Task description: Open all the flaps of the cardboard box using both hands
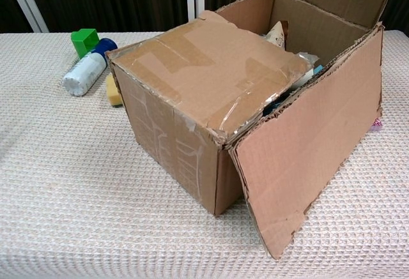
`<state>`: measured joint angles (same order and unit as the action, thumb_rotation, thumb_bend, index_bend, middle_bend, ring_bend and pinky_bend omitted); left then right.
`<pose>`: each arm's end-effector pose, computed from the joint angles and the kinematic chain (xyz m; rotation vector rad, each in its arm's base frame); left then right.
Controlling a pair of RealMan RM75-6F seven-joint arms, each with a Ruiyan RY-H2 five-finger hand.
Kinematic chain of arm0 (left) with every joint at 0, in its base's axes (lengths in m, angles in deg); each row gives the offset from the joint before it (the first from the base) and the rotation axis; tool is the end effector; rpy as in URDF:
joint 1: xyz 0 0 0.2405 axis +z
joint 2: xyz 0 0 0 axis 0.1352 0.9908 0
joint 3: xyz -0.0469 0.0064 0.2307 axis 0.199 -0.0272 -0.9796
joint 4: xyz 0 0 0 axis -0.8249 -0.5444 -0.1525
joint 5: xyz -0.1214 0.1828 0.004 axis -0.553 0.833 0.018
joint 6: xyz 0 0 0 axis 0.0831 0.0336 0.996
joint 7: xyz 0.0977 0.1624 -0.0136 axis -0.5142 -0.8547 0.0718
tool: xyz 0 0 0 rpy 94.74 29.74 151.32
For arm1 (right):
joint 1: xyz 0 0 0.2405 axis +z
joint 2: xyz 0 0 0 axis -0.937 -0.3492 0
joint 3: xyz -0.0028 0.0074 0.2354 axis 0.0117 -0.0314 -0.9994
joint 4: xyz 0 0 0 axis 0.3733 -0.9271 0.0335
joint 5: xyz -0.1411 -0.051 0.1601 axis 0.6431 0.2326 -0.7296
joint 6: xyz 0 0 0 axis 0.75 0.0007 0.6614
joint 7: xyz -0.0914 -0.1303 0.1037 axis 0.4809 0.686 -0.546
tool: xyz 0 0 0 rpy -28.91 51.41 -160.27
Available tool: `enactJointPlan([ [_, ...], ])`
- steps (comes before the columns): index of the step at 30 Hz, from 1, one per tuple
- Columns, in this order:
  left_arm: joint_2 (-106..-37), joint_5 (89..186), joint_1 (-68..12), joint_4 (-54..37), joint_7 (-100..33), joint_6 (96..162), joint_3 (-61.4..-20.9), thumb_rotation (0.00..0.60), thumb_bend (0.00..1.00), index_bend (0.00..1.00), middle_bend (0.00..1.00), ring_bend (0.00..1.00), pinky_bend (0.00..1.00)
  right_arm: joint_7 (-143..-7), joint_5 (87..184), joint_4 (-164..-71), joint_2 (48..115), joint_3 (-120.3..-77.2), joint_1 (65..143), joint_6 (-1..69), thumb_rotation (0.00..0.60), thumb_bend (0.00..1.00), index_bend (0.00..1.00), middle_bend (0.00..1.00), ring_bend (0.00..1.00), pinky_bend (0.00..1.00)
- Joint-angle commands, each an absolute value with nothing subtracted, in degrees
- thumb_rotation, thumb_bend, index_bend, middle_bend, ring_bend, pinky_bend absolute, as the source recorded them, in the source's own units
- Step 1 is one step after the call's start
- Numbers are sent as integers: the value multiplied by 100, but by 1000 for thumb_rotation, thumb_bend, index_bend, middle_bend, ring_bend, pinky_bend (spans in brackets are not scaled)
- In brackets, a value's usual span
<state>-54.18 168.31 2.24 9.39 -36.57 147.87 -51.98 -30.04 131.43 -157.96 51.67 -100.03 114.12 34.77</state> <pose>-0.2898 0.2062 0.1046 -1.5789 -0.8930 -0.8388 -0.0802 -0.3683 0.1321 1.7863 -0.3722 0.7388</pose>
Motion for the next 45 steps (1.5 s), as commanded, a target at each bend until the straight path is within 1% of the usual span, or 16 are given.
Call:
enactJointPlan([
  [1, -5411, 16819, 215, 969, -3696, 14773, -5191, 600, 117, 35, 74, 86, 199, -3292, 12999, -15490, 5057, -10030, 11308, 3426, 537, 477, 0, 306, 0, 0],
  [8, -5367, 16816, 198, 1088, -3837, 14770, -5176, 600, 117, 35, 74, 86, 199, -3944, 12644, -14674, 5076, -10000, 11145, 3136, 539, 477, 0, 306, 0, 0],
  [11, -5346, 16902, 177, 1118, -3906, 14841, -5148, 600, 117, 36, 74, 87, 199, -4278, 12742, -14498, 5055, -10026, 11047, 3141, 537, 477, 0, 299, 0, 0],
  [13, -5296, 16970, 123, 1163, -3982, 14851, -5113, 600, 116, 39, 74, 86, 198, -4590, 13016, -14486, 5002, -10060, 10932, 3270, 536, 477, 0, 258, 0, 0],
  [18, -5067, 17296, -290, 1449, -3985, 14687, -4906, 600, 116, 66, 109, 87, 198, -5435, 13939, -14614, 4824, -10134, 10532, 3925, 536, 472, 0, 31, 0, 0],
  [23, -4981, 17663, -1180, 1582, -3477, 14190, -4439, 593, 97, 132, 159, 99, 199, -6405, 14611, -14870, 4625, -10204, 10009, 4724, 537, 466, 0, 0, 0, 0],
  [24, -5014, 17682, -1349, 1569, -3419, 14085, -4340, 557, 87, 145, 169, 107, 199, -6536, 14697, -14919, 4584, -10202, 9912, 4850, 536, 460, 0, 0, 0, 0],
  [25, -5062, 17668, -1577, 1565, -3317, 13903, -4222, 501, 74, 154, 176, 111, 199, -6684, 14820, -14970, 4539, -10188, 9775, 5031, 537, 457, 0, 0, 0, 0],
  [28, -5197, 17509, -2137, 1583, -3101, 13301, -3995, 287, 37, 158, 179, 112, 199, -6950, 15150, -15009, 4483, -10099, 9412, 5505, 538, 449, 0, 0, 0, 0],
  [30, -5320, 17385, -2508, 1593, -2978, 12852, -3895, 164, 25, 158, 179, 112, 199, -7114, 15357, -14990, 4454, -10015, 9162, 5798, 538, 448, 0, 0, 0, 0],
  [31, -5381, 17342, -2660, 1582, -2938, 12673, -3861, 120, 21, 158, 179, 112, 199, -7188, 15420, -14971, 4447, -9983, 9062, 5906, 538, 449, 0, 0, 0, 0],
  [33, -5523, 17286, -2953, 1529, -2890, 12348, -3809, 85, 13, 158, 179, 112, 199, -7332, 15514, -14912, 4432, -9932, 8878, 6097, 537, 449, 0, 0, 0, 0],
  [38, -6067, 17011, -3713, 1160, -2797, 11589, -3626, 68, 18, 161, 182, 112, 199, -7623, 15673, -14705, 4410, -9848, 8517, 6420, 537, 448, 0, 0, 0, 0],
  [39, -6188, 16927, -3866, 1080, -2732, 11470, -3568, 51, 17, 161, 183, 112, 199, -7664, 15696, -14656, 4415, -9841, 8457, 6472, 537, 447, 0, 0, 0, 0],
  [42, -6443, 16813, -4142, 876, -2709, 11383, -3430, 15, 17, 161, 186, 111, 199, -7769, 15721, -14540, 4449, -9832, 8345, 6551, 539, 446, 0, 0, 0, 0],
  [45, -6734, 16713, -4376, 683, -2705, 11418, -3318, 9, 17, 162, 201, 111, 199, -7900, 15703, -14403, 4484, -9832, 8270, 6528, 537, 447, 0, 0, 0, 0],
])
